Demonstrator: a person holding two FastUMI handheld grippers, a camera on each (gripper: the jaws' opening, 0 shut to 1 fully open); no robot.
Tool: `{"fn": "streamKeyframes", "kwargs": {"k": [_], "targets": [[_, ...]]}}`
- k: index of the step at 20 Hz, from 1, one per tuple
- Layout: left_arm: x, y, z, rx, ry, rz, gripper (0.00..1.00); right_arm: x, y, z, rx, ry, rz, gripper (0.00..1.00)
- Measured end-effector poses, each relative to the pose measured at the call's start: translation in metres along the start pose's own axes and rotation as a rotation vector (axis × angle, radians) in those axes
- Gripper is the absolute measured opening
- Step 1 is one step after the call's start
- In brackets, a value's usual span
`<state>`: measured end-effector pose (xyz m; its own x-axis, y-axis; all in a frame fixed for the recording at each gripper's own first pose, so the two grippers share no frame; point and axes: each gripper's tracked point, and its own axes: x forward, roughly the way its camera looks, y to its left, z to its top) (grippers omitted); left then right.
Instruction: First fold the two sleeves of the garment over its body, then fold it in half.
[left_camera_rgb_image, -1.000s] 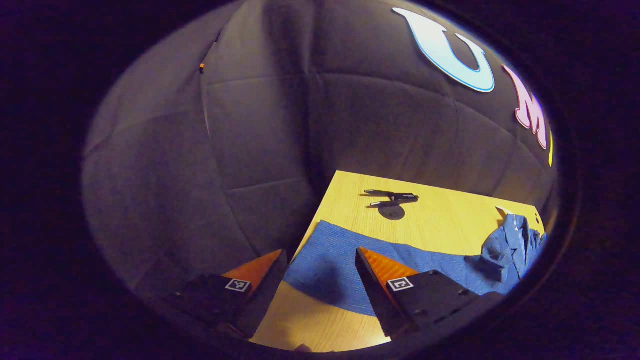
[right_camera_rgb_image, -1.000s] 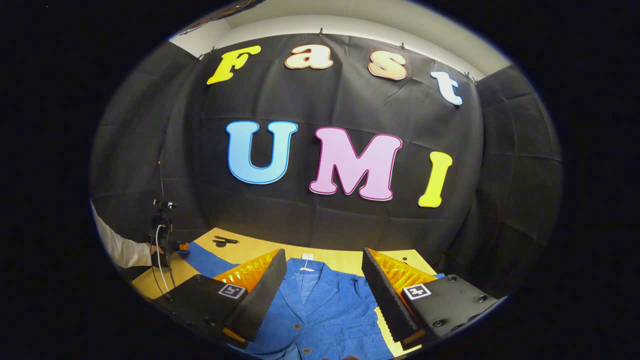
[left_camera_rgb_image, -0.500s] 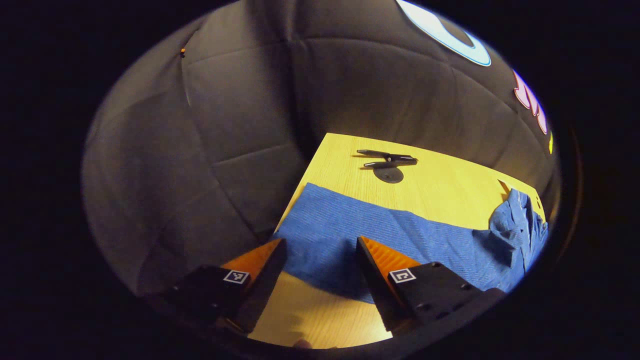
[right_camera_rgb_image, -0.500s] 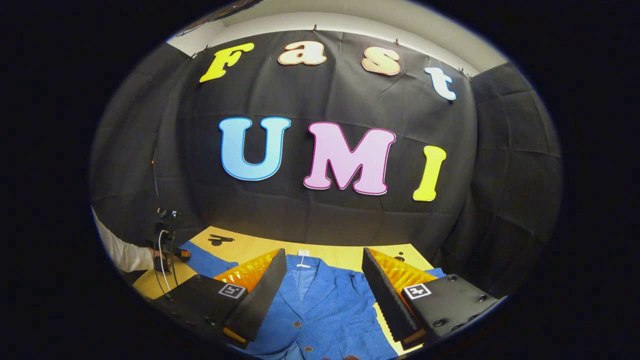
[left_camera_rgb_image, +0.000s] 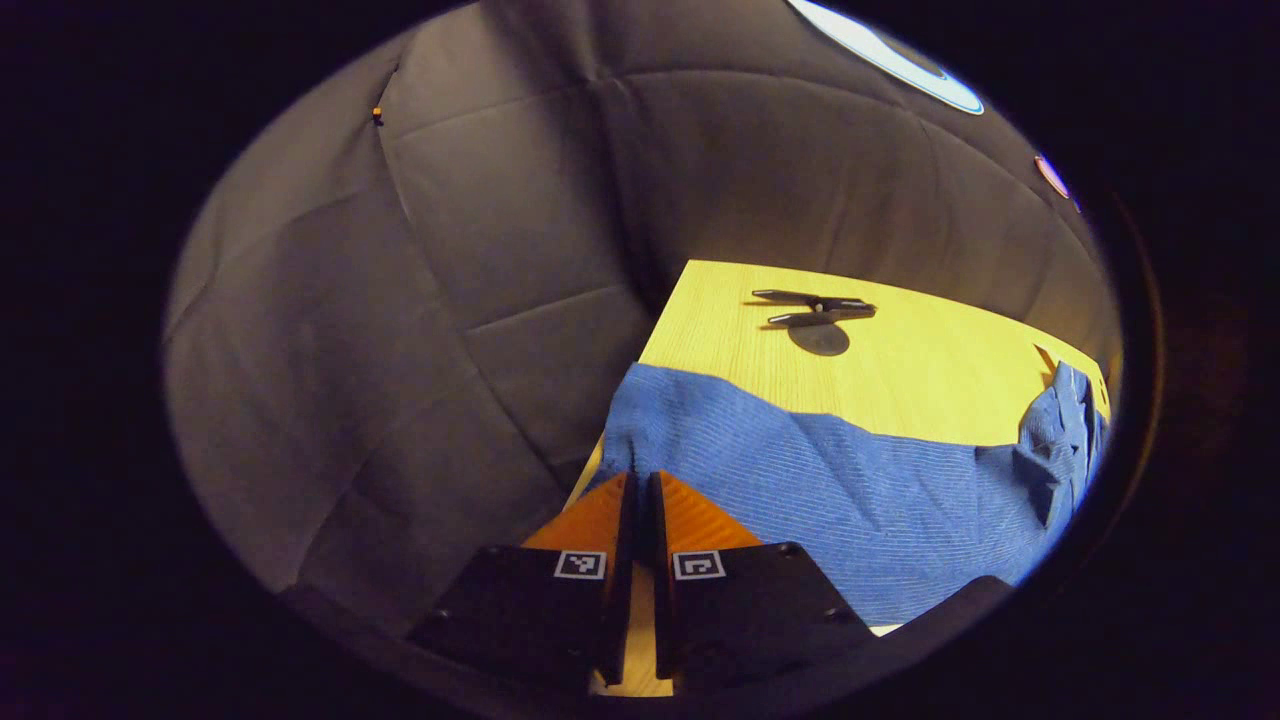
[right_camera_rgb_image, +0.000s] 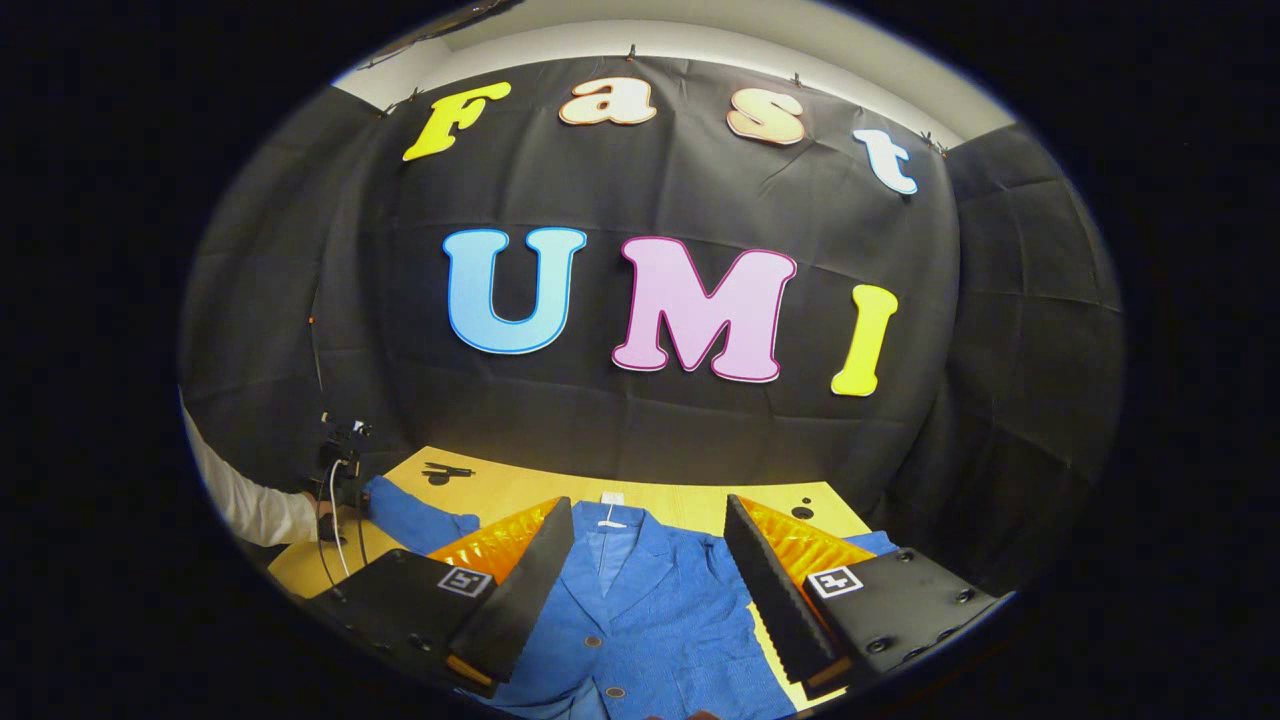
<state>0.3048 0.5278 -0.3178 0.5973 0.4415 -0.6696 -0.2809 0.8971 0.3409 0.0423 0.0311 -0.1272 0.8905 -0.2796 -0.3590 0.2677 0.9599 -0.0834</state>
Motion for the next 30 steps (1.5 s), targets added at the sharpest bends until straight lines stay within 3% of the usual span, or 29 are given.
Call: {"fn": "streamKeyframes", "kwargs": {"k": [3,4,5,6,7,10,11,12,13,18,19,23,25,26,27,28,30], "targets": [[-0.005,-0.002,-0.001,0.004,0.013,-0.012,0.04,-0.002,-0.006,0.001,-0.005,-0.004,-0.001,0.98],[-0.007,-0.004,0.000,-0.002,0.012,-0.027,0.03,-0.002,-0.007,0.000,-0.004,-0.002,-0.002,0.92],[-0.012,-0.009,0.003,-0.014,0.004,-0.046,0.01,-0.002,-0.008,-0.002,-0.001,0.002,0.000,0.98],[-0.017,-0.012,0.007,-0.023,-0.020,-0.060,0.00,-0.003,-0.009,-0.002,0.002,0.004,0.003,0.98],[-0.024,-0.014,0.013,-0.030,-0.049,-0.071,0.00,-0.003,-0.010,-0.002,0.004,0.003,0.005,0.92],[-0.055,-0.022,0.033,-0.029,-0.113,-0.100,0.00,-0.006,-0.011,0.001,0.015,-0.009,0.017,0.92],[-0.068,-0.023,0.040,-0.024,-0.135,-0.107,0.00,-0.007,-0.012,0.002,0.017,-0.016,0.021,0.98],[-0.081,-0.024,0.044,-0.017,-0.149,-0.108,0.00,-0.008,-0.013,0.003,0.017,-0.021,0.024,0.98],[-0.094,-0.027,0.046,-0.007,-0.157,-0.107,0.00,-0.010,-0.016,0.003,0.018,-0.026,0.028,0.92],[-0.160,-0.064,0.063,0.084,-0.188,-0.111,0.00,-0.022,-0.037,0.001,0.066,-0.041,0.043,0.92],[-0.176,-0.074,0.068,0.103,-0.195,-0.116,0.00,-0.024,-0.042,0.001,0.075,-0.042,0.047,0.98],[-0.249,-0.131,0.096,0.195,-0.293,-0.132,0.00,-0.040,-0.075,0.001,0.101,-0.073,0.061,0.98],[-0.285,-0.172,0.109,0.235,-0.348,-0.157,0.00,-0.046,-0.100,-0.001,0.110,-0.086,0.057,0.98],[-0.301,-0.194,0.112,0.258,-0.370,-0.173,0.00,-0.049,-0.113,-0.005,0.125,-0.082,0.056,0.92],[-0.314,-0.216,0.115,0.281,-0.393,-0.191,0.00,-0.051,-0.127,-0.009,0.143,-0.077,0.050,0.92],[-0.325,-0.239,0.117,0.309,-0.413,-0.204,0.00,-0.054,-0.141,-0.013,0.166,-0.071,0.045,0.98],[-0.340,-0.289,0.118,0.360,-0.436,-0.237,0.00,-0.061,-0.169,-0.018,0.200,-0.069,0.032,0.98]]}}
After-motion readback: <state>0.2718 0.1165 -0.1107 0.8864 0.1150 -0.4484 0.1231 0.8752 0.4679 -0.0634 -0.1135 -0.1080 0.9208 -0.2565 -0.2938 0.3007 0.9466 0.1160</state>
